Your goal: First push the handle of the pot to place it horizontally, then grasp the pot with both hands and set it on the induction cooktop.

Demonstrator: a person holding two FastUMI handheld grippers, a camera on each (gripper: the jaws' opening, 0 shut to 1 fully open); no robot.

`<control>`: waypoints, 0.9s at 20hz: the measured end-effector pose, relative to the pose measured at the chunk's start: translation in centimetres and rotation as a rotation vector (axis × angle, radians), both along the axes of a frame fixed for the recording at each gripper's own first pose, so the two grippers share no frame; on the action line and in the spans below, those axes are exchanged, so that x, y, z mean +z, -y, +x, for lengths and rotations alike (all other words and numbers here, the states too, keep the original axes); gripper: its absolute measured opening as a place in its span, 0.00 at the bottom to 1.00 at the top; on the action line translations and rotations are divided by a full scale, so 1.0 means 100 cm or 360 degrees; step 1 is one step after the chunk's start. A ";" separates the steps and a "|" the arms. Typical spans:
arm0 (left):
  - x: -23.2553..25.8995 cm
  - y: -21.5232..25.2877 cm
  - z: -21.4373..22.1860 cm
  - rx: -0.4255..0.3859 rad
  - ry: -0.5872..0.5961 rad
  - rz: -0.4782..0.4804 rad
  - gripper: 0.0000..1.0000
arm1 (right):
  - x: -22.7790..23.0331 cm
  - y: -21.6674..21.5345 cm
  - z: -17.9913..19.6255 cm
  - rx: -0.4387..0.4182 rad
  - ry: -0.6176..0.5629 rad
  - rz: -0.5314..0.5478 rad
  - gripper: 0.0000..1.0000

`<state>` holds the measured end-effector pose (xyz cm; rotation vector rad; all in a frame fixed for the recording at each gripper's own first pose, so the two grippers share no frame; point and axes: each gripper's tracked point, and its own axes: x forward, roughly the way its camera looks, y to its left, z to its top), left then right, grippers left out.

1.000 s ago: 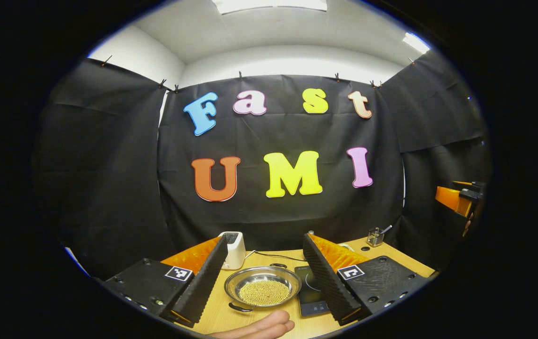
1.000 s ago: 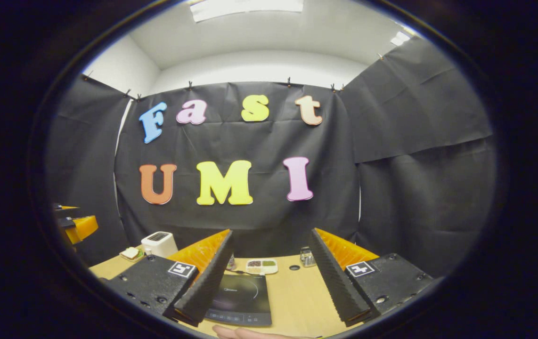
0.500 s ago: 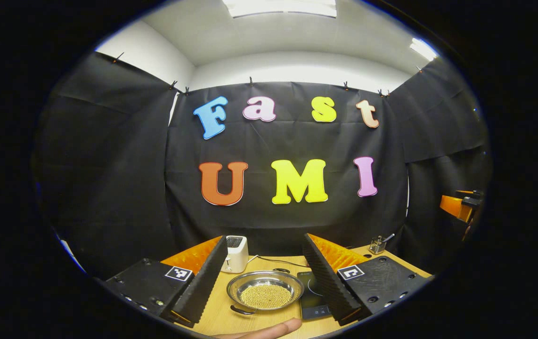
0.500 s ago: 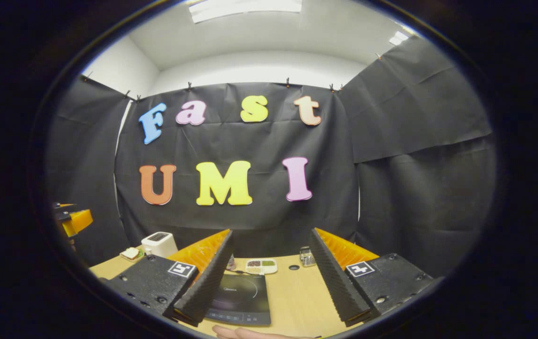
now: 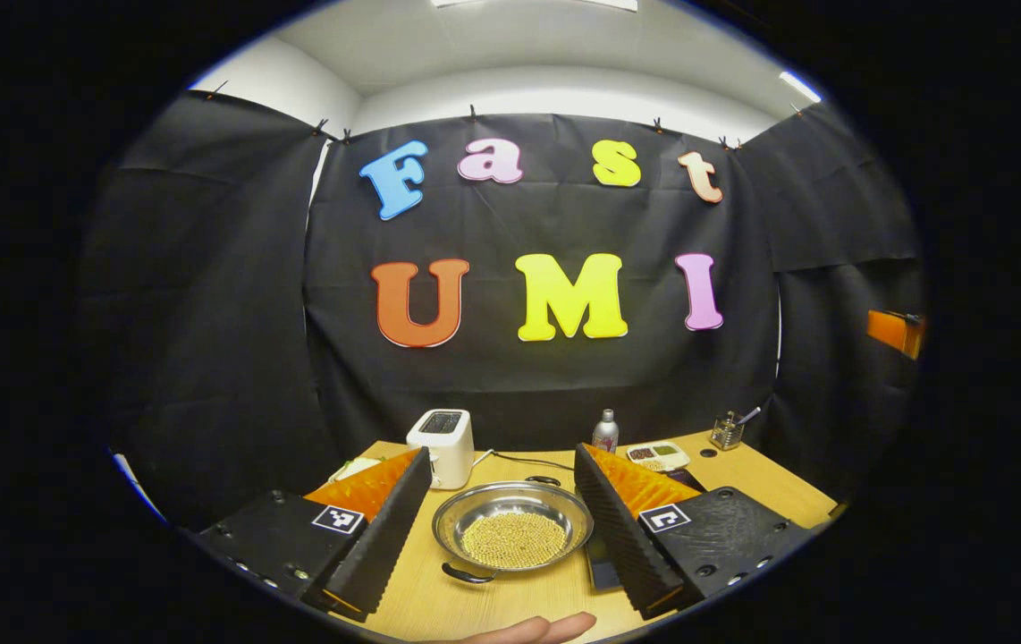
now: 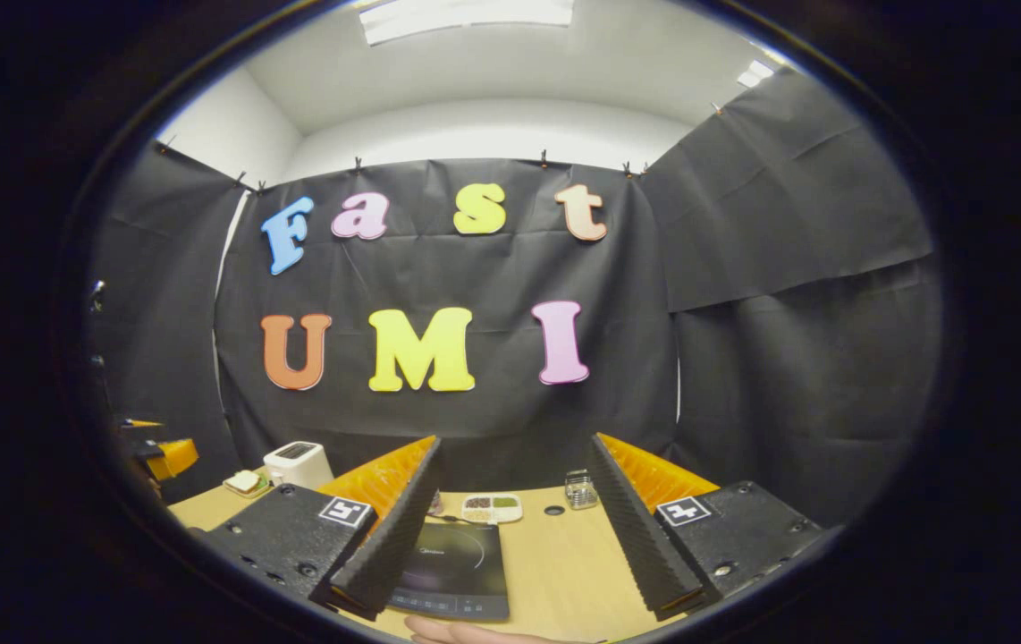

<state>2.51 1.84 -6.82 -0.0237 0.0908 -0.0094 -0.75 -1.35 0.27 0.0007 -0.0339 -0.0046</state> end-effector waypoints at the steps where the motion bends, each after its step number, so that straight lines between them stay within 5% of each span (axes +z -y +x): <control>1: -0.007 0.001 0.002 -0.0009 -0.0028 -0.0003 0.96 | -0.001 0.000 0.000 -0.0002 -0.0001 -0.0001 0.99; 13: -0.086 0.017 0.015 -0.0111 -0.0270 -0.0018 0.96 | -0.008 0.003 0.001 0.0000 -0.0026 0.0003 0.99; 18: -0.123 0.021 0.017 -0.0155 -0.0394 0.0012 0.81 | -0.010 0.005 0.002 0.0000 -0.0031 0.0005 0.99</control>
